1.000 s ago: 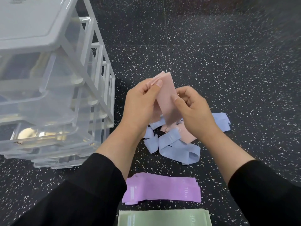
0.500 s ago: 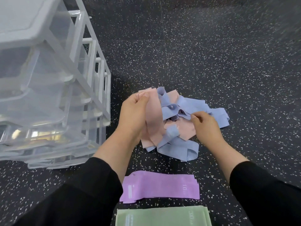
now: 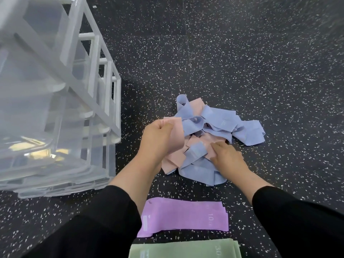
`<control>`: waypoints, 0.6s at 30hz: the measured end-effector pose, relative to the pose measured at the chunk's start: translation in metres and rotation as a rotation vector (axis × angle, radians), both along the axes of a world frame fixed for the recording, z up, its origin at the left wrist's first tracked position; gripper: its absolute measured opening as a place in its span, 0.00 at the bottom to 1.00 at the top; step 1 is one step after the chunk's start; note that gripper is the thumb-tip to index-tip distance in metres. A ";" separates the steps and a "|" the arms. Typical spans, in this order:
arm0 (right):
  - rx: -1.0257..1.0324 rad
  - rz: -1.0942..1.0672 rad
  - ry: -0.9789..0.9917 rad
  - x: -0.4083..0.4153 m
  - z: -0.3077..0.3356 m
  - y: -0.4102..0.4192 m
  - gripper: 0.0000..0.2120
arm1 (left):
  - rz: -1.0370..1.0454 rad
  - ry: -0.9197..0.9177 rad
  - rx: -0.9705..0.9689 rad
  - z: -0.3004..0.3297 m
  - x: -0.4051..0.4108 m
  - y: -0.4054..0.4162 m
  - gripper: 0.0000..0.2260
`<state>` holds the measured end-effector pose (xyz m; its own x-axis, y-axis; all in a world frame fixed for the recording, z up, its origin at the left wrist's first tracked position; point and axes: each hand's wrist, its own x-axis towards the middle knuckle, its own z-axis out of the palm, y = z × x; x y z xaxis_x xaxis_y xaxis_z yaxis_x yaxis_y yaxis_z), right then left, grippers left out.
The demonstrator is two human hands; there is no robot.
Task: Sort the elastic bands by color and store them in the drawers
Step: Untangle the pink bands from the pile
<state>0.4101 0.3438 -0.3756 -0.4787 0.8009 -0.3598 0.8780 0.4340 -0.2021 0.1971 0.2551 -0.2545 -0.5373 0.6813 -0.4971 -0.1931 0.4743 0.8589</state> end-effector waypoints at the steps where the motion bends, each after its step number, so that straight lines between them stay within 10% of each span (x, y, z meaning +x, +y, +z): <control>1: -0.008 -0.014 0.009 -0.001 0.000 0.000 0.17 | -0.013 0.002 -0.005 0.000 0.001 0.000 0.09; 18: -0.045 -0.276 0.385 -0.001 0.034 0.010 0.07 | 0.035 -0.032 0.004 0.015 0.012 -0.006 0.08</control>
